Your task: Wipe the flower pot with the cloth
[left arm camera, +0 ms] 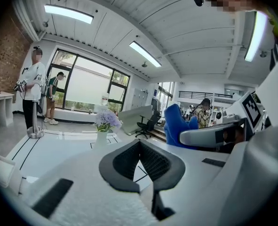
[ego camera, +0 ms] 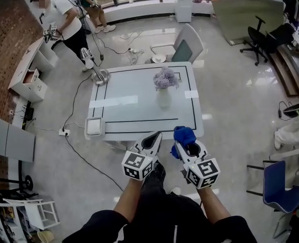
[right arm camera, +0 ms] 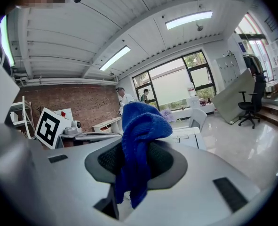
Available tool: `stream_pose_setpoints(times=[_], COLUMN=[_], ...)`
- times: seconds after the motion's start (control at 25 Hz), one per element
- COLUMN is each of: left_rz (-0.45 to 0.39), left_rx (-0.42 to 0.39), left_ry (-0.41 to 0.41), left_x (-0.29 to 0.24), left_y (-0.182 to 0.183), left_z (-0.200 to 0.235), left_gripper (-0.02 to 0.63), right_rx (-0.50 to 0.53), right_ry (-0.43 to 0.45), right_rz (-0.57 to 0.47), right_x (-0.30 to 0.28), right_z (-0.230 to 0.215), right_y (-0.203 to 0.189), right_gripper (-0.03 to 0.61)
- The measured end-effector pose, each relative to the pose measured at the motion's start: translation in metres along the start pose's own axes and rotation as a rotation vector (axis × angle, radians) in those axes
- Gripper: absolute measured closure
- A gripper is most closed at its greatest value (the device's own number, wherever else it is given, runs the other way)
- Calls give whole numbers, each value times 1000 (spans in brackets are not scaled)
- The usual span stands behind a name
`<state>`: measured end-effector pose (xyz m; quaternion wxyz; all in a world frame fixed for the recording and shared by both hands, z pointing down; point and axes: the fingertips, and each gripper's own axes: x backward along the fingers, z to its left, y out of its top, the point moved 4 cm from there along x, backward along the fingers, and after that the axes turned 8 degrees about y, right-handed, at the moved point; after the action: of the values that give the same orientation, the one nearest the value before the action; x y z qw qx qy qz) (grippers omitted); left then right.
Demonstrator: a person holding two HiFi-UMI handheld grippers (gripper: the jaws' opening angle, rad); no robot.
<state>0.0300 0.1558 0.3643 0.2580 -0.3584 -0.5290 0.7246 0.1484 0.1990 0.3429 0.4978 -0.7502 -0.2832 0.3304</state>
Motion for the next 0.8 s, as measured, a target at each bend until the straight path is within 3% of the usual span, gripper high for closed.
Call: stream_pose_setpoints(times=[0.48,0.8], left_rz=[98,144], left_rx=[-3,4], left_ry=[-94,-115], left_x=[-114,-160], left_y=[13,-18], left_z=[124,156], left_gripper=[607,607], right_rx=[-96,-132], right_ry=[-94,-151], right_rz=[179,235], right_x=[-146,-190], right_z=[-63,-119], right_y=[-6,-36], right_gripper=[465,465])
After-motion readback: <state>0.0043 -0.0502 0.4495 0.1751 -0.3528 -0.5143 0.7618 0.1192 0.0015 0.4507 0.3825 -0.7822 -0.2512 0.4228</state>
